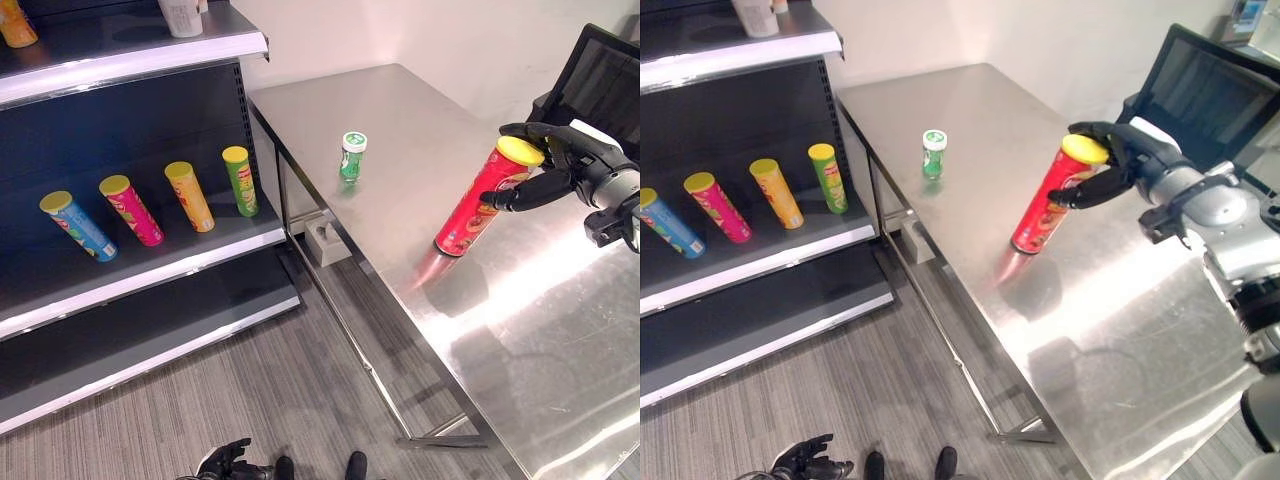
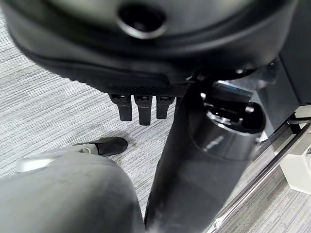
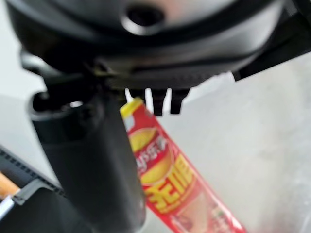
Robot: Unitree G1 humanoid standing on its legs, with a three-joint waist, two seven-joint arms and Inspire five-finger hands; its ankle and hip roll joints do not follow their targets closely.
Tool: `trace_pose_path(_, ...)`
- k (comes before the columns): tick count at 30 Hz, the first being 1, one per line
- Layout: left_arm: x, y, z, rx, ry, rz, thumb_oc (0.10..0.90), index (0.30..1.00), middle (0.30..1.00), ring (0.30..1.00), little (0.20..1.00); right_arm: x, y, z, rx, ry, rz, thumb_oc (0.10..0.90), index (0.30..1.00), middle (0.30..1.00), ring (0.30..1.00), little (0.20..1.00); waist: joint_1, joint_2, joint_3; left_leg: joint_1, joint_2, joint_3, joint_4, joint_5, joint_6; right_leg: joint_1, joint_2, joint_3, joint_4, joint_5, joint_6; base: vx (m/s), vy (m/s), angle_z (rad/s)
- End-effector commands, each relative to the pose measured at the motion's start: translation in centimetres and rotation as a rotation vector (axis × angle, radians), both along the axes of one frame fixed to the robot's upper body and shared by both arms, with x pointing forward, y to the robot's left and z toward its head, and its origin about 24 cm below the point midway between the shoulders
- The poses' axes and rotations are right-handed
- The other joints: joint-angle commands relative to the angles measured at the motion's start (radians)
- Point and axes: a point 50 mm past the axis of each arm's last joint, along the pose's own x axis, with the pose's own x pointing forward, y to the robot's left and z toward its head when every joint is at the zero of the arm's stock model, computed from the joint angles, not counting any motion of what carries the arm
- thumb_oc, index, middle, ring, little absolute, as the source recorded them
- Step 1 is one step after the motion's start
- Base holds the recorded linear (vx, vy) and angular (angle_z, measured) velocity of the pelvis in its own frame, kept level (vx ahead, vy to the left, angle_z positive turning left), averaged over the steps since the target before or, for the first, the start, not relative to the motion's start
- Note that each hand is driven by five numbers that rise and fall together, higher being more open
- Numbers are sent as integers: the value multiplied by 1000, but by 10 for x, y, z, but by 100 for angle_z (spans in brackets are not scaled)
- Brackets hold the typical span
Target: Put the goods on the table back onto the shelves and tidy them up.
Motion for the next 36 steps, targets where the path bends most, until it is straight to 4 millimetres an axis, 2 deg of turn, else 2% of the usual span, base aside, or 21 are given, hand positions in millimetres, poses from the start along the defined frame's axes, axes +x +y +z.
trace_pose_path(1, -5, 14, 2, 42, 18, -67, 800, 900, 900, 900, 900, -3, 2, 56, 20, -187, 6, 800, 900, 900, 900, 900, 38, -59, -54, 22, 69, 100, 4, -51, -95, 48, -36, 45, 7, -64, 94, 0, 0, 0)
trace_pose_path(7, -5, 13, 2, 37, 22, -76, 800, 900, 900, 900, 900, 0, 12, 54, 61, -169, 62, 800, 900, 900, 900, 900, 43, -62, -54, 24, 69, 101, 4, -51, -96, 50, -34, 47, 7, -67, 93, 0, 0, 0)
trace_pose_path(8, -5, 13, 2, 36, 23, -78, 800, 900, 900, 900, 900, 1, 14, 54, 64, -165, 72, 653, 679, 679, 679, 679, 44, -63, -54, 24, 69, 100, 4, -52, -97, 50, -34, 47, 7, -67, 93, 0, 0, 0)
trace_pose_path(9, -6, 13, 2, 36, 24, -80, 800, 900, 900, 900, 900, 1, 16, 53, 70, -159, 82, 538, 507, 507, 507, 507, 43, -63, -54, 25, 69, 100, 4, -52, -97, 51, -34, 47, 7, -67, 93, 0, 0, 0)
trace_pose_path(10, -6, 13, 2, 35, 24, -81, 800, 900, 900, 900, 900, 1, 17, 52, 71, -154, 89, 400, 300, 300, 300, 300, 44, -64, -54, 26, 69, 99, 4, -52, -97, 51, -34, 47, 7, -67, 92, 0, 0, 0)
trace_pose_path(20, -5, 11, 1, 28, 22, -80, 800, 900, 900, 900, 900, -1, 23, 52, 12, -129, 123, 400, 300, 300, 300, 300, 42, -67, -54, 22, 68, 97, 4, -52, -97, 48, -35, 46, 7, -66, 93, 0, 0, 0)
trace_pose_path(27, -7, 12, 1, 31, 25, -63, 800, 900, 900, 900, 900, -8, 15, 49, 35, -173, 102, 400, 300, 300, 300, 300, 37, -65, -53, 22, 68, 98, 4, -53, -95, 49, -35, 46, 7, -66, 94, 0, 0, 0)
trace_pose_path(32, -7, 12, 1, 31, 22, -41, 800, 900, 900, 900, 900, -19, 9, 50, 104, -256, 104, 400, 300, 300, 300, 300, 30, -61, -53, 23, 68, 98, 4, -55, -94, 51, -36, 48, 7, -67, 94, 0, 0, 0)
trace_pose_path(36, -6, 12, 1, 33, 11, -21, 800, 900, 900, 900, 900, -33, 13, 57, 190, -375, 155, 400, 300, 300, 300, 300, 23, -56, -52, 26, 69, 100, 4, -59, -92, 51, -36, 51, 7, -69, 95, 0, 0, 0)
